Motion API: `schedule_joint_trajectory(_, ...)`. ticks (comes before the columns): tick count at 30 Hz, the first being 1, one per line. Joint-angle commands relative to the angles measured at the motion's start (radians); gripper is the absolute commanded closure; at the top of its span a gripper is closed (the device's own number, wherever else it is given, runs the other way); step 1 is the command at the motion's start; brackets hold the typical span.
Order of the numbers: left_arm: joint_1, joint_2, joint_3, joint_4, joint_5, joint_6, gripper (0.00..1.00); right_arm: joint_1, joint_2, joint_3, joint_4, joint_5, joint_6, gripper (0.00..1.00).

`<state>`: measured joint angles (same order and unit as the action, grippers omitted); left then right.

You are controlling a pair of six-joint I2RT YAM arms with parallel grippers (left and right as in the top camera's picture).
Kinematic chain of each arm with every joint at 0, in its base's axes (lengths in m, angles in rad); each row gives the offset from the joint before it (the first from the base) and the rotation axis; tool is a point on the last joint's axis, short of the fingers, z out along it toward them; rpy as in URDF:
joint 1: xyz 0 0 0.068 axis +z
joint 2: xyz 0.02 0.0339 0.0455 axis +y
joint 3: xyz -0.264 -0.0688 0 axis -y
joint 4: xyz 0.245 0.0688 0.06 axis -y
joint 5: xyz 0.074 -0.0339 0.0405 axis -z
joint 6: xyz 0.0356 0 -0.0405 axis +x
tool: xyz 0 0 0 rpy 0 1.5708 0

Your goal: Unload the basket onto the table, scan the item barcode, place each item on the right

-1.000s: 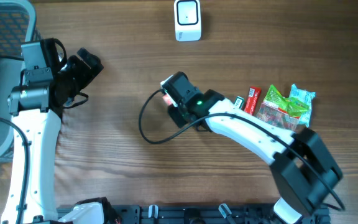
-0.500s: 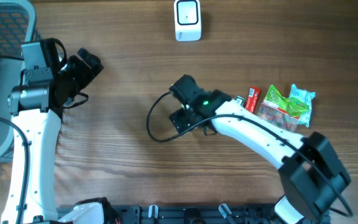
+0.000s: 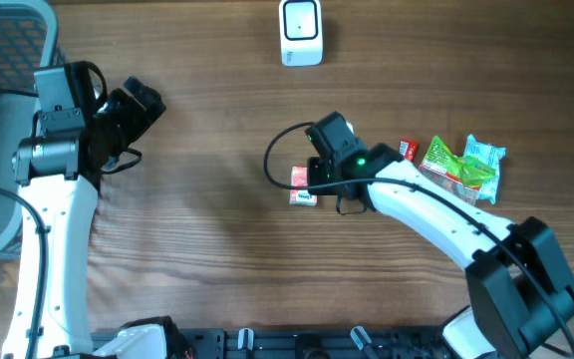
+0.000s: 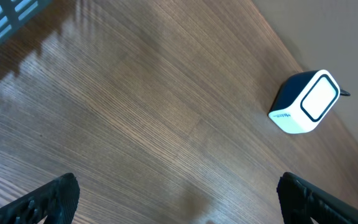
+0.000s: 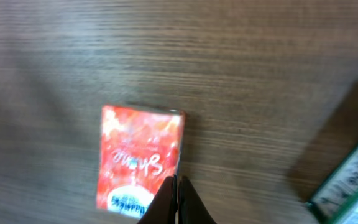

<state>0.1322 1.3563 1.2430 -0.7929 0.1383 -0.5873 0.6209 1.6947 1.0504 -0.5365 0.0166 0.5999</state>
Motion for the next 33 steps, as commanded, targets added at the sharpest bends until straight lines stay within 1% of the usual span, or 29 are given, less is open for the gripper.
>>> schedule_joint_trajectory(1,0.002,-0.01,0.001,0.002,-0.009,0.008,0.0,0.01,0.019,-0.082,0.103,-0.061,0.137,0.96)
schedule_joint_trajectory(6,0.002,-0.01,0.001,0.002,-0.009,0.008,0.0,0.01,0.019,-0.129,0.219,-0.104,0.124,0.96)
schedule_joint_trajectory(11,0.002,-0.01,0.001,0.002,-0.009,0.008,0.0,0.01,0.018,-0.129,0.321,-0.176,-0.024,0.96)
schedule_joint_trajectory(13,0.002,-0.01,0.001,0.002,-0.009,0.008,0.0,0.006,0.012,-0.123,0.324,-0.175,-0.082,0.96)
schedule_joint_trajectory(14,0.002,-0.01,0.001,0.002,-0.009,0.008,0.0,-0.003,0.0,-0.113,0.319,-0.174,-0.098,0.94)
schedule_joint_trajectory(16,0.002,-0.01,0.001,0.002,-0.009,0.008,0.0,-0.019,-0.022,-0.111,0.316,-0.149,-0.066,0.92)
schedule_joint_trajectory(18,0.002,-0.01,0.001,0.002,-0.009,0.008,0.0,-0.037,-0.025,-0.112,0.28,-0.085,0.062,0.92)
schedule_joint_trajectory(21,0.002,-0.01,0.001,0.002,-0.009,0.008,0.0,-0.045,-0.002,-0.113,0.215,-0.031,0.166,0.94)
schedule_joint_trajectory(25,0.002,-0.01,0.001,0.002,-0.009,0.008,0.0,-0.041,0.06,-0.113,0.211,-0.055,0.17,0.94)
schedule_joint_trajectory(28,0.002,-0.01,0.001,0.002,-0.009,0.008,0.0,-0.039,0.086,-0.113,0.248,-0.154,0.15,0.94)
schedule_joint_trajectory(31,0.002,-0.01,0.001,0.002,-0.009,0.008,0.0,-0.038,0.085,-0.113,0.328,-0.246,0.063,0.94)
schedule_joint_trajectory(33,0.002,-0.01,0.001,0.002,-0.009,0.008,0.0,-0.038,0.079,-0.112,0.343,-0.255,-0.024,0.9)
